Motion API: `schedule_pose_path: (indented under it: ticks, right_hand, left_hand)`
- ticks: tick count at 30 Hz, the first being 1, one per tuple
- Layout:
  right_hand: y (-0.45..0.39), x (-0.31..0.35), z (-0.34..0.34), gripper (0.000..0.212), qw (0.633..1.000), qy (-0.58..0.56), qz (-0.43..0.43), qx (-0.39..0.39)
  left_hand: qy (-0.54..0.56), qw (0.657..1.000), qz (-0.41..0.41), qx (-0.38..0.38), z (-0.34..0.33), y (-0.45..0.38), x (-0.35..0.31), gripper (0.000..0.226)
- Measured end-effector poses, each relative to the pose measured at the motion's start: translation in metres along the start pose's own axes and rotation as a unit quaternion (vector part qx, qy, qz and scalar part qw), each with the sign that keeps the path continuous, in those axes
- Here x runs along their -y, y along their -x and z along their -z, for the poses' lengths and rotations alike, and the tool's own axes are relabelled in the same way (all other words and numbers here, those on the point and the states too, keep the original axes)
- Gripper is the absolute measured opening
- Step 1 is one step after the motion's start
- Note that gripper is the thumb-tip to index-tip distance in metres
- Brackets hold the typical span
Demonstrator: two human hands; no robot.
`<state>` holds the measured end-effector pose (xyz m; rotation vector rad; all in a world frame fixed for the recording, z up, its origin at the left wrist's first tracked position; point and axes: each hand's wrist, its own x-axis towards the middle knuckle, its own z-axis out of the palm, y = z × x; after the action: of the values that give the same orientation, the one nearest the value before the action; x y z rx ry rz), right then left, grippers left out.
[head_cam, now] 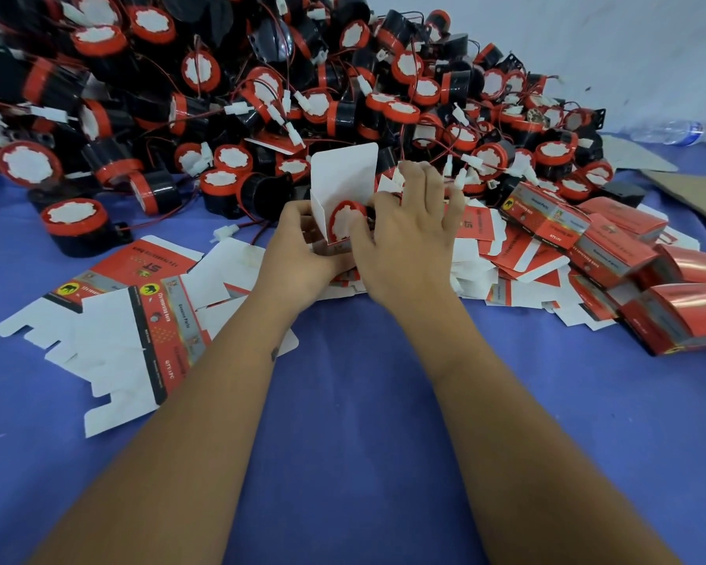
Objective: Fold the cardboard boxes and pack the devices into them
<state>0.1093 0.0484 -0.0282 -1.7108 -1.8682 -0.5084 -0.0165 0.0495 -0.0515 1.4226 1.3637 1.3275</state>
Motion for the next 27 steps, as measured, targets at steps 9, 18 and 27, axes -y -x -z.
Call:
schedule_pose_path:
  ticks: [9, 18, 27]
  right_hand:
    - [-0.008, 0.012, -0.004, 0.050, 0.999, 0.007, -0.028, 0.040]
    - [-0.020, 0.010, -0.002, 0.033, 0.993, -0.050, -0.092, 0.047]
    - [-0.024, 0.017, 0.000, 0.033, 0.990, -0.019, -0.067, 0.122]
  left_hand:
    - [-0.002, 1.000, 0.005, -0.001, -0.001, -0.003, 0.003, 0.054]
    - [-0.002, 1.000, 0.001, 0.001, -0.001, -0.001, 0.001, 0.063]
    - [-0.016, 1.000, 0.013, -0.010, -0.003, -0.002, 0.000, 0.066]
